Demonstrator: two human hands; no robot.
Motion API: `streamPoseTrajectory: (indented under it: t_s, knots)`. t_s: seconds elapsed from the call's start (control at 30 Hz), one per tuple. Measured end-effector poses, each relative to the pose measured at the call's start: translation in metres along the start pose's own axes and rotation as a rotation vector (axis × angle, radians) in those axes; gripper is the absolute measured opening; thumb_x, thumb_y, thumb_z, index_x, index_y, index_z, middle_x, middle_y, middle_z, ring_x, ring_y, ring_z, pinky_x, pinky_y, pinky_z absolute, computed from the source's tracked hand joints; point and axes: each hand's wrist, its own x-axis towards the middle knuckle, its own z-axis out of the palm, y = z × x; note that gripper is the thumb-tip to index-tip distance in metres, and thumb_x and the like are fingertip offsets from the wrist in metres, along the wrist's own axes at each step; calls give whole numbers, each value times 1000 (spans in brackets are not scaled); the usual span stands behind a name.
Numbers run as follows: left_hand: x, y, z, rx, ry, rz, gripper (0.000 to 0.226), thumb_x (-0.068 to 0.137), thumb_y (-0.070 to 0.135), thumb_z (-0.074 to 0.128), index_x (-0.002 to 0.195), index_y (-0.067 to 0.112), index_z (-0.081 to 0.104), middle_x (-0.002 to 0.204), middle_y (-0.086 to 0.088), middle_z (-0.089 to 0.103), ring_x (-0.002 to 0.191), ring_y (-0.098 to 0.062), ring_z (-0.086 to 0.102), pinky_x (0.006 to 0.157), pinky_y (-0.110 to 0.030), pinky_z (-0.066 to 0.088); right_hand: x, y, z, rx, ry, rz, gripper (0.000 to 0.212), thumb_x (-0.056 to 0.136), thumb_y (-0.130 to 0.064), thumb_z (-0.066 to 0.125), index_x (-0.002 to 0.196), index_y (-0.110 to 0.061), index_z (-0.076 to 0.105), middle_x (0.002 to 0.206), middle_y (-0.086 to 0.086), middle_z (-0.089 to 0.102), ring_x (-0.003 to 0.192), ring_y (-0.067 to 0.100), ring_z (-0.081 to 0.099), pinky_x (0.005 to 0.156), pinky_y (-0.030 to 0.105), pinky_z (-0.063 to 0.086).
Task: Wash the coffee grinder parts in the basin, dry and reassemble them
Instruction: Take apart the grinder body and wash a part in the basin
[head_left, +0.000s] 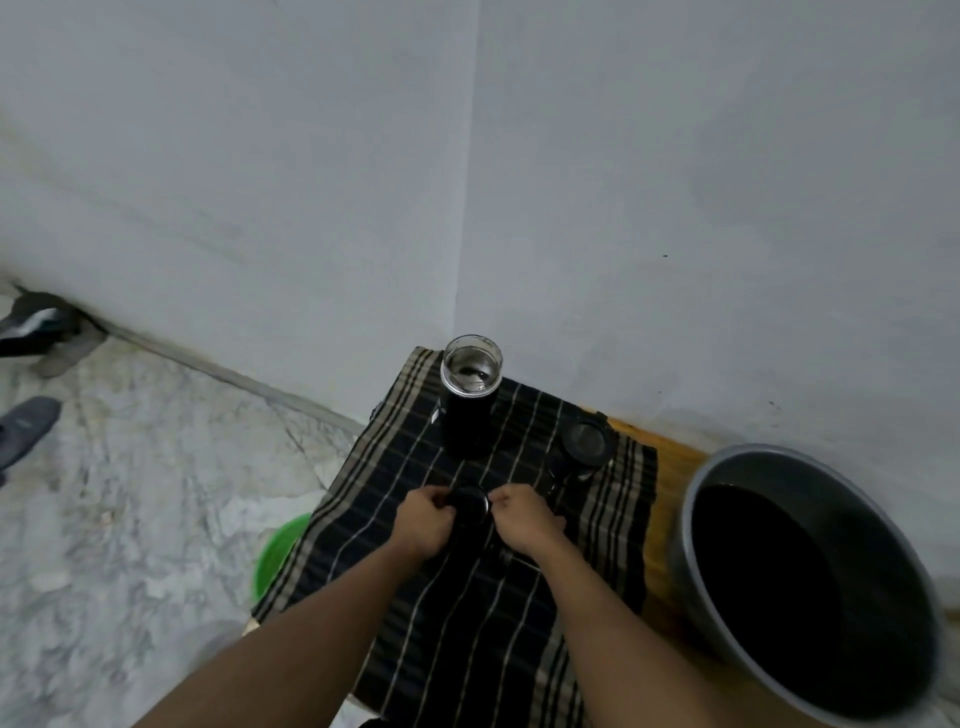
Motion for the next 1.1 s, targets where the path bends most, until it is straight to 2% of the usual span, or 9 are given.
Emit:
streamPoseTrajectory:
  t_s: [0.17,0.3,0.47,0.63,0.73,0.8,0.87,0.97,1.1]
  knots:
    - [13,-2,-1,46,-83,-58,39,90,9,64,129,4,66,106,-21,75,103,-39,71,85,-45,59,1,-5,3,-35,-31,62,36,105,-24,37,121,-28,69,131,-1,63,127,29,51,115,55,20]
    - [5,30,-22,70,101,92,40,86,15,72,125,8,66,95,0,70,93,-19,66,82,-25,48,7,-16,-7,132,105,20,34,100,-24,49,131,-26,62,133,-2,63,122,23,58,112,51,39]
    - [38,60,-35,-45,208,384,93,64,63,84,142,30,47,132,6,61,128,-14,57,108,-38,49,11,-36,-30,213,131,-111,52,94,-4,56,142,-22,51,131,0,62,119,20,61,101,39,52]
    - [36,101,-40,-111,132,497,67,53,43,99,107,44,58,103,20,70,103,-1,68,93,-25,55,10,-40,-34,253,85,-204,54,92,-4,66,142,-19,52,124,-1,61,112,15,56,85,29,50]
    - [33,108,-45,-145,131,488,57,53,54,94,100,34,69,93,14,76,90,-4,73,83,-32,60,9,-35,-34,353,89,-263,73,81,-20,84,144,-24,47,128,-11,57,112,7,51,92,27,44]
    - [24,118,-50,-225,73,463,38,64,38,94,94,31,72,90,9,78,85,-5,74,80,-31,60,9,-31,-36,410,63,-284,89,66,-33,94,142,-27,48,130,-12,60,116,7,57,98,30,48]
    - [14,129,-56,-307,-43,446,28,75,22,90,97,26,73,94,3,79,88,-9,75,81,-30,60,4,-31,-43,453,-13,-296,78,62,-29,97,130,-26,59,120,-9,69,111,8,65,94,27,52]
    - [4,140,-60,-404,-149,400,30,79,20,87,106,23,73,100,2,79,96,-15,75,86,-33,60,-7,-32,-47,548,-114,-321,55,65,-18,94,113,-25,69,107,-4,75,102,12,71,89,28,56]
    - [-9,147,-45,-438,-119,391,28,79,22,87,104,16,75,97,-4,79,93,-21,76,88,-39,61,-21,-33,-40,597,15,-296,48,65,-16,92,108,-23,70,102,-3,75,95,11,71,78,23,55]
